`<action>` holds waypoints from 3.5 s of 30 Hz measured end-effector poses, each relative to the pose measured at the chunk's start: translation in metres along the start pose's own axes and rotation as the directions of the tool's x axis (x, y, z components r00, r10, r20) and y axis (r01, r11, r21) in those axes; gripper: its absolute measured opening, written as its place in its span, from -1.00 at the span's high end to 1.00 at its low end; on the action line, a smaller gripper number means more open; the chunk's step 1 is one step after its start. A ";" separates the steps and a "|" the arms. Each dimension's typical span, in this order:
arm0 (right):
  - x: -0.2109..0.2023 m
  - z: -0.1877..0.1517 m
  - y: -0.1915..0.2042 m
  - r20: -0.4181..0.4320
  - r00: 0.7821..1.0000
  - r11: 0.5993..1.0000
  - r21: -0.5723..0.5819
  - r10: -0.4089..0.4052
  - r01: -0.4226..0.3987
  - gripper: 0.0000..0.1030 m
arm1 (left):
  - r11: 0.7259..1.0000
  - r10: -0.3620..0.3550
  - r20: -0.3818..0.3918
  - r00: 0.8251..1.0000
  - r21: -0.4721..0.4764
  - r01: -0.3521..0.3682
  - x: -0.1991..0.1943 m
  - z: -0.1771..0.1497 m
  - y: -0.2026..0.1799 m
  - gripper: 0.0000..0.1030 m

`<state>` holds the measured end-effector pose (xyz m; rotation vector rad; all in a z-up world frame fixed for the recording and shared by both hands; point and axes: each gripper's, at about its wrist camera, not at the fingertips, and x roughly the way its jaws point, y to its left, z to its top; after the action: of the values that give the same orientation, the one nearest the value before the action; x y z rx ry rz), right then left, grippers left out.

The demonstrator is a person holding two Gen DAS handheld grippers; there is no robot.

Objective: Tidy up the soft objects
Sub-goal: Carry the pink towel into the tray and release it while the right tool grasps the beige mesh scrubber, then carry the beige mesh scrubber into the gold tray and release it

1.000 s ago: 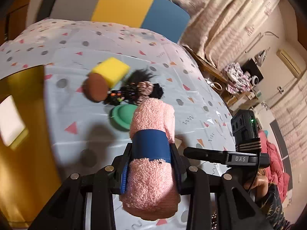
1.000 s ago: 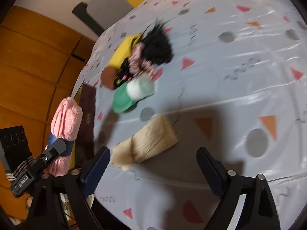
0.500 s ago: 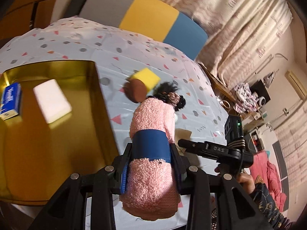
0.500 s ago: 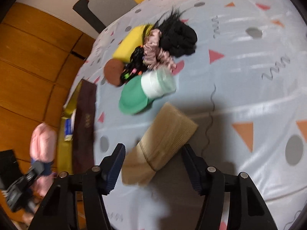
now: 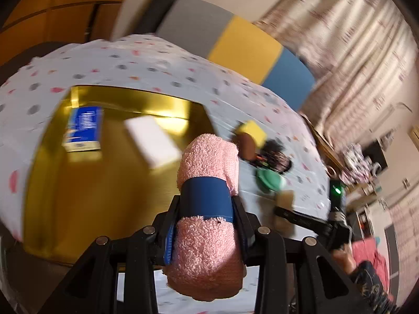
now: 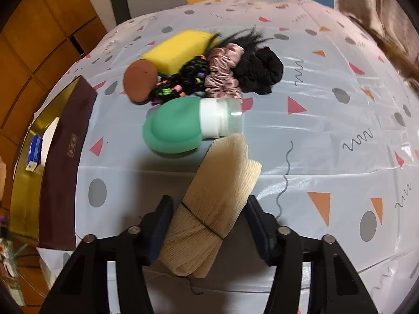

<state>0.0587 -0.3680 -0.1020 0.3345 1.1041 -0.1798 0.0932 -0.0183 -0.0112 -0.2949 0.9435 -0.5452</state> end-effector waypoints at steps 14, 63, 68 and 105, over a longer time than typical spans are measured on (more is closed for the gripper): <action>0.005 -0.004 0.010 0.011 0.998 0.993 -0.104 -0.056 0.057 0.13 | 0.972 0.228 0.083 0.970 -0.069 -0.223 -0.031 -0.003 0.054 0.30; -0.002 -0.017 0.010 0.068 0.998 0.990 -0.137 -0.018 0.027 0.13 | 0.936 0.329 -0.075 0.941 -0.108 -0.336 0.073 0.073 0.070 0.11; -0.001 -0.017 0.011 0.074 0.997 0.989 -0.141 -0.029 0.039 0.13 | 0.935 0.354 -0.004 0.935 -0.033 -0.354 0.044 0.056 0.047 0.11; -0.071 -0.001 0.092 0.194 0.968 0.952 -0.287 0.162 -0.102 0.48 | 0.943 0.330 0.048 0.943 0.036 -0.331 -0.018 -0.016 0.022 0.11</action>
<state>0.0549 -0.2835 -0.0229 0.1349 0.8739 0.0578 0.0780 0.0103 -0.0182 -0.1034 0.9162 -0.2488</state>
